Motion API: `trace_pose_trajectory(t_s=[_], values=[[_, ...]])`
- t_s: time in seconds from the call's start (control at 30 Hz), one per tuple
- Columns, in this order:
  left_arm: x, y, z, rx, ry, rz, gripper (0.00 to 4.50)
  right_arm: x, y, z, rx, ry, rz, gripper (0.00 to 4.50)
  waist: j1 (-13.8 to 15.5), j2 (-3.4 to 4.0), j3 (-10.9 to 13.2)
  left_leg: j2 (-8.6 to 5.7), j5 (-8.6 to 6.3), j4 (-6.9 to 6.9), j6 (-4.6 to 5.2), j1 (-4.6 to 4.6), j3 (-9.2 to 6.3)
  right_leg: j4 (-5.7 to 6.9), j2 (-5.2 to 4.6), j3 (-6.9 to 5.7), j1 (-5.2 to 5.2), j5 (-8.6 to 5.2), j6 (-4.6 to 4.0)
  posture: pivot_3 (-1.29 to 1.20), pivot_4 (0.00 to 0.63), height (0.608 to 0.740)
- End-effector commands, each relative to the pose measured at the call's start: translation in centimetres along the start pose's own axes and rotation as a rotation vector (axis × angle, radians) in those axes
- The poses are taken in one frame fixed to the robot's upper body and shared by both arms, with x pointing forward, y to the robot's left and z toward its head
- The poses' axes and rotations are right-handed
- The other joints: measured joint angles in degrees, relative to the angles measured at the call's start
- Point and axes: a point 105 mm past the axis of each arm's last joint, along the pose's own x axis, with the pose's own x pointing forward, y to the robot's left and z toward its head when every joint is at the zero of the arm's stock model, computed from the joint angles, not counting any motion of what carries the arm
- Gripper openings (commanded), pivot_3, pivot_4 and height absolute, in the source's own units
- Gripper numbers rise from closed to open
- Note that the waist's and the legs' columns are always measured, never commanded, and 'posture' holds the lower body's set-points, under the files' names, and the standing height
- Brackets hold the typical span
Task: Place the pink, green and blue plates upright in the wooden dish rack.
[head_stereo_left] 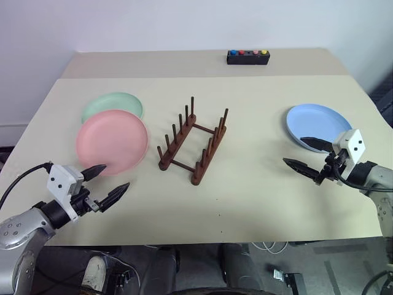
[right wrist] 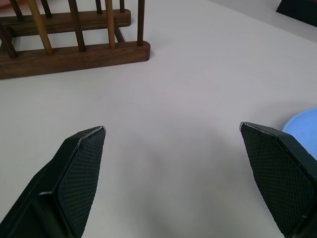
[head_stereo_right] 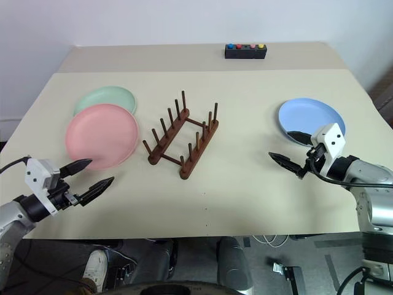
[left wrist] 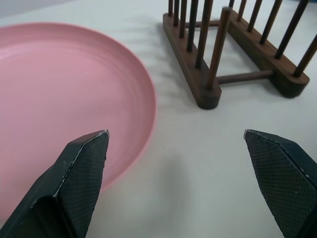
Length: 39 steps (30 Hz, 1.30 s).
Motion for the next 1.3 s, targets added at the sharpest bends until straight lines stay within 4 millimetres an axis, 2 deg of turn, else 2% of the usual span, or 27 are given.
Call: trace_pose_trajectory(t_s=[0.03, 0.2, 0.43, 0.73, 0.8, 0.9, 1.0, 1.13, 1.3], values=[[-0.4, 0.0, 1.2, 0.04, -0.023, 0.003, 4.5, 0.5, -0.2, 1.3, -0.032, -0.05, 0.001, 4.43, 0.0, 0.0, 0.0, 0.0, 0.0, 0.0, 0.0, 0.0, 0.0, 0.0, 0.0, 0.0, 0.0, 0.0, 0.0, 0.0, 0.15, 0.74], [-0.3, -0.1, 1.4, 0.04, -0.029, 0.001, 4.5, 0.9, -0.1, 1.5, -0.036, -0.067, 0.008, 4.43, 0.11, 0.0, 0.0, 0.0, 0.0, 0.0, 0.0, 0.0, 0.0, 0.0, 0.0, 0.0, 0.0, 0.0, 0.0, 0.0, 0.15, 0.74], [-0.1, -1.0, 1.6, 0.018, -0.03, -0.052, 4.5, 0.3, 0.7, 1.0, -0.025, -0.052, 0.008, 4.43, 0.07, 0.0, 0.0, 0.0, 0.0, -0.01, 0.0, -0.01, 0.0, -0.01, -0.01, 0.0, 0.0, 0.0, 0.0, 0.0, 0.15, 0.74], [0.5, -3.6, 0.8, -0.052, 0.012, -0.164, 4.5, 1.5, 1.2, 1.5, -0.028, -0.075, 0.03, 4.43, -0.06, 0.01, 0.0, 0.01, 0.0, 0.0, 0.0, 0.01, 0.01, 0.0, 0.0, 0.01, 0.0, 0.0, 0.0, 0.0, 0.15, 0.74], [1.0, -5.3, 0.5, -0.071, 0.04, -0.248, 4.5, 2.0, 1.7, 1.5, -0.027, -0.083, 0.044, 4.43, -0.03, 0.0, 0.0, 0.01, 0.0, 0.0, 0.0, 0.02, 0.01, 0.0, 0.01, 0.01, 0.0, 0.0, -0.01, 0.0, 0.15, 0.74], [2.3, -6.7, 0.0, -0.036, 0.066, -0.311, 4.5, 2.4, 2.7, 1.6, -0.026, -0.093, 0.061, 4.43, 0.19, 0.01, 0.0, 0.01, 0.0, 0.01, 0.0, 0.0, 0.01, -0.02, 0.0, 0.02, 0.01, -0.01, -0.01, 0.0, 0.15, 0.74], [4.8, -8.3, -0.5, 0.011, 0.063, -0.355, 4.5, 2.4, 4.2, 1.3, -0.016, -0.093, 0.079, 4.43, 0.51, 0.04, 0.0, 0.0, 0.0, 0.01, 0.0, 0.0, 0.01, -0.01, 0.01, 0.01, 0.01, 0.0, -0.01, 0.0, 0.15, 0.74], [7.5, -8.9, -0.6, 0.013, 0.017, -0.326, 4.5, 2.2, 6.0, 1.1, 0.002, -0.093, 0.083, 4.43, 0.22, 0.03, 0.0, 0.0, 0.0, 0.01, 0.0, 0.0, 0.0, 0.0, 0.01, 0.01, 0.02, 0.01, 0.01, 0.0, 0.15, 0.74], [10.0, -10.8, -2.6, 0.036, 0.065, -0.331, 4.5, 1.6, 7.7, 1.0, 0.031, -0.094, 0.083, 4.43, 0.17, 0.07, -0.02, 0.0, 0.0, 0.0, 0.0, 0.02, 0.0, 0.02, 0.01, 0.02, 0.0, 0.01, 0.02, 0.0, 0.15, 0.74]])
